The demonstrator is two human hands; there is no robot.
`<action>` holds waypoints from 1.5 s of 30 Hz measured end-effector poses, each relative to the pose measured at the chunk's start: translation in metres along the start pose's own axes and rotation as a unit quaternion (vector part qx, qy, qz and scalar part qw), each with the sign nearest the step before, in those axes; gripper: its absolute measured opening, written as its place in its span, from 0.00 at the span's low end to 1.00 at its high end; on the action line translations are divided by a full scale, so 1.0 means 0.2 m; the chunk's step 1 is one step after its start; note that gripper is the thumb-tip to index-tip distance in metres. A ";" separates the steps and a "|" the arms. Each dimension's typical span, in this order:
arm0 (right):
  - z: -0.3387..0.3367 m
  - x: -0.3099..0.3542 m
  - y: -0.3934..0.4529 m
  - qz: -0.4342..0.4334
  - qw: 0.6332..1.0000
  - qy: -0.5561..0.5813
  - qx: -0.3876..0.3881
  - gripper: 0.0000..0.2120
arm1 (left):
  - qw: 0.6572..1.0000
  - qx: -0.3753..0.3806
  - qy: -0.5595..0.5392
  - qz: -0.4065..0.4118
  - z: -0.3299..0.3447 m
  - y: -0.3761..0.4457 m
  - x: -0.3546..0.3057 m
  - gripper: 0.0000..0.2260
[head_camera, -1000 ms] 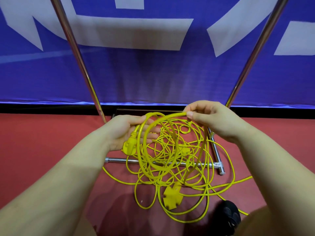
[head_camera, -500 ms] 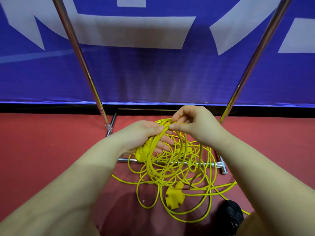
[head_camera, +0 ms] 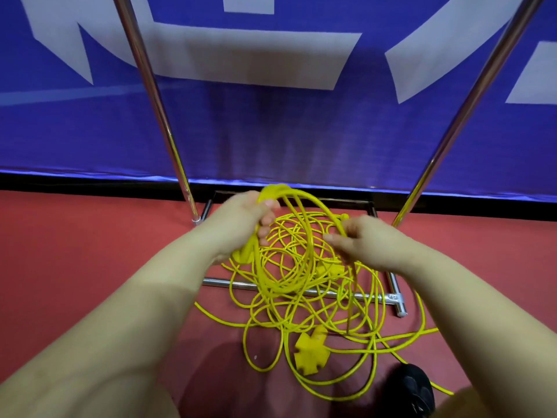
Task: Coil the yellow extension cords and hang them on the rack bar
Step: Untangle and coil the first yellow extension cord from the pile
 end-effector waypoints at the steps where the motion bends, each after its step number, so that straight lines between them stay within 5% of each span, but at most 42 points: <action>1: 0.05 -0.04 0.00 0.017 0.998 -0.038 0.042 0.17 | 0.998 -0.049 -0.045 0.001 -0.05 0.01 -0.01 0.09; 4: 0.14 -0.10 -0.03 0.040 0.989 -0.086 0.116 0.13 | 0.978 -0.147 -0.151 0.004 -0.16 0.03 -0.01 0.10; 7: 0.10 -0.09 -0.02 0.028 0.993 -0.089 0.073 0.15 | 0.970 -0.183 -0.156 0.008 -0.20 0.03 0.01 0.10; 10: 0.01 -0.05 -0.01 0.054 0.984 0.162 0.042 0.12 | 0.984 -0.166 -0.068 0.021 -0.19 0.03 0.00 0.08; 13: -0.03 0.00 -0.04 0.081 0.906 0.408 0.077 0.07 | 0.993 -0.110 -0.021 0.029 -0.12 0.02 -0.01 0.07; 18: -0.04 0.03 -0.06 0.142 0.753 0.629 0.130 0.08 | 1.000 0.011 0.006 0.000 0.04 -0.01 0.01 0.08; 26: -0.03 0.04 -0.04 0.170 0.581 0.785 0.131 0.11 | 0.992 0.125 0.027 -0.020 0.16 -0.04 0.06 0.08; 29: -0.06 0.04 -0.02 0.152 0.552 0.812 0.116 0.12 | 0.987 0.148 0.047 -0.027 0.20 -0.05 0.08 0.08; 31: -0.08 0.05 -0.02 0.124 0.587 0.793 0.108 0.10 | 0.991 0.126 0.035 -0.033 0.19 -0.04 0.08 0.08; 32: -0.08 0.06 -0.01 0.114 0.643 0.750 0.100 0.09 | 0.994 0.105 0.019 -0.033 0.18 -0.03 0.08 0.08; 35: -0.03 0.06 -0.03 0.091 0.909 0.403 0.050 0.12 | 0.998 0.028 -0.051 -0.026 0.12 -0.01 0.06 0.08; 36: 0.02 0.08 -0.03 0.070 0.959 0.270 0.046 0.14 | 0.997 0.000 -0.080 -0.024 0.10 0.00 0.06 0.08; 39: 0.18 0.12 -0.06 0.013 0.991 0.065 0.120 0.10 | 0.985 -0.081 -0.153 -0.018 0.03 0.01 0.05 0.08; 45: 0.14 0.14 -0.05 -0.013 0.981 0.171 0.089 0.09 | 0.972 -0.161 -0.170 -0.030 -0.08 0.03 0.06 0.09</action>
Point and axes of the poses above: each hand's wrist, its own y-axis towards the middle knuckle, its own z-axis out of the palm, x = y × z, the point moved 7 cm from there along y, towards the middle knuckle, and after that the axes turned 13 degrees about z, right-handed, at the moved point
